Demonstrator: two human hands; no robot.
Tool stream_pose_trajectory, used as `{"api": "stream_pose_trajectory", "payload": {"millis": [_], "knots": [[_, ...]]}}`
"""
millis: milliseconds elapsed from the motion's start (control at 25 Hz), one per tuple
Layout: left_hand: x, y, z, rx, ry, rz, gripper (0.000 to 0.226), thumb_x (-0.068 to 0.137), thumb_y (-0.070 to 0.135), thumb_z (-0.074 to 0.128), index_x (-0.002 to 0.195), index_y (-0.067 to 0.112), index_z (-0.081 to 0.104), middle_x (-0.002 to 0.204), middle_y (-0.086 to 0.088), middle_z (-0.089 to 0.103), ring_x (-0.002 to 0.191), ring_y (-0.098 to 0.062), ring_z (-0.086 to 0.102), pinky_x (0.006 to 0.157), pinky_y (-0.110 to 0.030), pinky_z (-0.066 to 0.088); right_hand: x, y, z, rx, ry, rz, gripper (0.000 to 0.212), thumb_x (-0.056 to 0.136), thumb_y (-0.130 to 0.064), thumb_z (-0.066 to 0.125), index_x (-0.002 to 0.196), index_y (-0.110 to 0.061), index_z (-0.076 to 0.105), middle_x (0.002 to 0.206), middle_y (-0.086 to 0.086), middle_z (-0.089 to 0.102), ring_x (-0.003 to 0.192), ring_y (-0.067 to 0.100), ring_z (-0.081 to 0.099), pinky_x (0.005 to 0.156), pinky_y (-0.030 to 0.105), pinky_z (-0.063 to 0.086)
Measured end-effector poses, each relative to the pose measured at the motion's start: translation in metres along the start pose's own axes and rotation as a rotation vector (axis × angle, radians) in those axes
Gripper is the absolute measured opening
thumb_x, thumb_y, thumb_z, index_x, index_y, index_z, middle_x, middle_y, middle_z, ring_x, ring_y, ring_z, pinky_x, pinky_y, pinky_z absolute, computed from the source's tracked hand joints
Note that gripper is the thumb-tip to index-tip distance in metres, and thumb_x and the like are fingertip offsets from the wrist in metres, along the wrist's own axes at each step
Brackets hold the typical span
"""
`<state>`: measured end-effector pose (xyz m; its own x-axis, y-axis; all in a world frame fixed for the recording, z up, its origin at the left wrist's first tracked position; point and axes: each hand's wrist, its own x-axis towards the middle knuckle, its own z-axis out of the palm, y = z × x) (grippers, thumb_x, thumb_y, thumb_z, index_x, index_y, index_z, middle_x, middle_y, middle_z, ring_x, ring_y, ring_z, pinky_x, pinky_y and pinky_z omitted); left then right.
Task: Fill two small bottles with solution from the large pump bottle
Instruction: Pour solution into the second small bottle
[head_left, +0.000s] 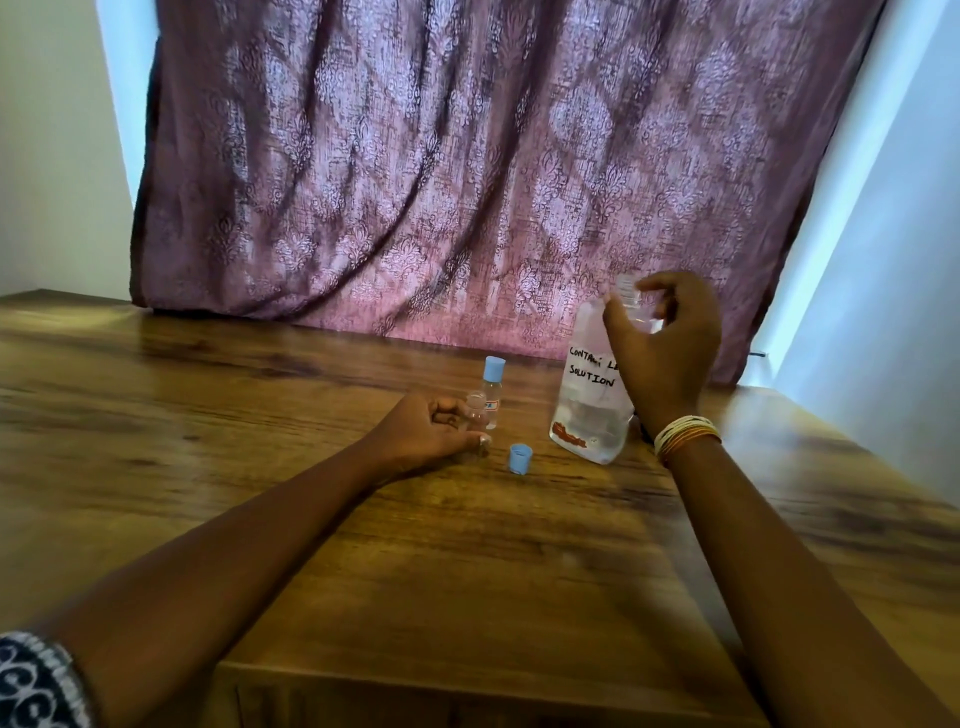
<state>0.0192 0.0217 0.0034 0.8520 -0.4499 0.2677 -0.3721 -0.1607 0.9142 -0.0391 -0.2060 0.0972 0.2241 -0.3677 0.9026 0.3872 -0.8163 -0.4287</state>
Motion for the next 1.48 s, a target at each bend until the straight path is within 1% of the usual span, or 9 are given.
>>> {"api": "stream_pose_trajectory", "payload": {"millis": [80,200,320,400,520,680,920,1280,1480], "knots": [[0.001,0.0,0.001,-0.009,0.004,-0.01,0.03,0.076,0.016,0.078,0.104,0.006,0.072,0.098,-0.008,0.077,0.097,-0.023,0.072,0.088,-0.036,0.057,0.002,0.008,0.002,-0.037,0.069,0.068,0.059,0.065,-0.039,0.081,0.11,-0.012,0.054,0.109,0.008,0.053,0.094,0.015,0.049,0.081,0.028,0.045],[0.0,0.001,0.003,-0.062,-0.006,-0.004,0.026,0.08,0.014,0.075,0.104,0.005,0.071,0.1,-0.013,0.076,0.098,-0.03,0.071,0.093,-0.047,0.054,0.004,0.015,0.002,0.07,-0.131,0.308,0.097,0.06,-0.041,0.087,0.138,-0.021,0.032,0.135,0.002,0.042,0.12,0.017,0.046,0.098,0.031,0.045],[0.0,0.001,-0.001,-0.19,-0.062,-0.008,0.028,0.08,0.012,0.073,0.108,0.016,0.069,0.108,-0.013,0.074,0.102,-0.03,0.07,0.093,-0.048,0.054,-0.001,0.026,0.006,0.349,-0.33,0.534,0.089,0.067,-0.027,0.087,0.138,-0.011,0.035,0.115,-0.007,0.057,0.095,0.008,0.063,0.08,0.026,0.058],[0.0,0.002,-0.003,-0.257,-0.08,0.003,0.031,0.077,0.016,0.073,0.108,0.017,0.067,0.11,-0.014,0.073,0.103,-0.032,0.069,0.091,-0.047,0.053,-0.003,0.034,0.01,0.342,-0.337,0.559,0.073,0.065,-0.028,0.088,0.124,-0.005,0.052,0.112,0.008,0.067,0.091,0.02,0.07,0.078,0.043,0.061],[0.001,0.003,-0.001,-0.304,-0.065,-0.004,0.022,0.083,0.007,0.067,0.104,0.013,0.067,0.102,-0.01,0.075,0.093,-0.023,0.072,0.077,-0.036,0.059,-0.007,0.029,0.01,0.335,-0.381,0.367,0.056,0.065,-0.018,0.087,0.113,-0.006,0.059,0.109,0.008,0.069,0.091,0.018,0.07,0.073,0.03,0.061],[0.0,0.007,0.0,-0.304,-0.069,0.0,0.023,0.083,0.004,0.065,0.105,0.006,0.066,0.09,0.001,0.077,0.081,-0.011,0.073,0.068,-0.027,0.057,-0.018,0.018,0.012,0.222,-0.562,0.015,0.067,0.058,-0.027,0.089,0.116,-0.016,0.058,0.112,-0.008,0.064,0.098,0.006,0.061,0.082,0.014,0.051],[0.0,0.006,0.0,-0.308,-0.037,0.052,0.021,0.088,0.003,0.061,0.108,0.0,0.066,0.095,-0.01,0.074,0.08,-0.015,0.07,0.061,-0.021,0.053,-0.028,0.023,0.019,-0.002,-0.7,-0.311,0.066,0.06,-0.033,0.083,0.12,-0.017,0.06,0.118,0.003,0.068,0.103,0.02,0.065,0.09,0.046,0.052],[-0.001,0.009,0.001,-0.275,-0.045,0.056,0.023,0.088,0.002,0.06,0.11,-0.005,0.064,0.09,-0.009,0.072,0.064,-0.003,0.068,0.054,-0.018,0.052,-0.032,0.018,0.027,-0.039,-0.718,-0.445,0.054,0.067,-0.046,0.075,0.115,-0.023,0.063,0.108,-0.005,0.071,0.102,0.018,0.066,0.087,0.051,0.049],[-0.001,0.006,0.0,-0.287,-0.017,0.052,0.015,0.084,0.01,0.067,0.098,0.013,0.071,0.087,-0.005,0.076,0.089,-0.034,0.064,0.076,-0.042,0.053,-0.032,0.012,0.026,-0.107,-0.695,-0.526,0.049,0.072,-0.044,0.074,0.114,-0.023,0.064,0.11,-0.007,0.069,0.107,0.017,0.062,0.091,0.048,0.042]]}}
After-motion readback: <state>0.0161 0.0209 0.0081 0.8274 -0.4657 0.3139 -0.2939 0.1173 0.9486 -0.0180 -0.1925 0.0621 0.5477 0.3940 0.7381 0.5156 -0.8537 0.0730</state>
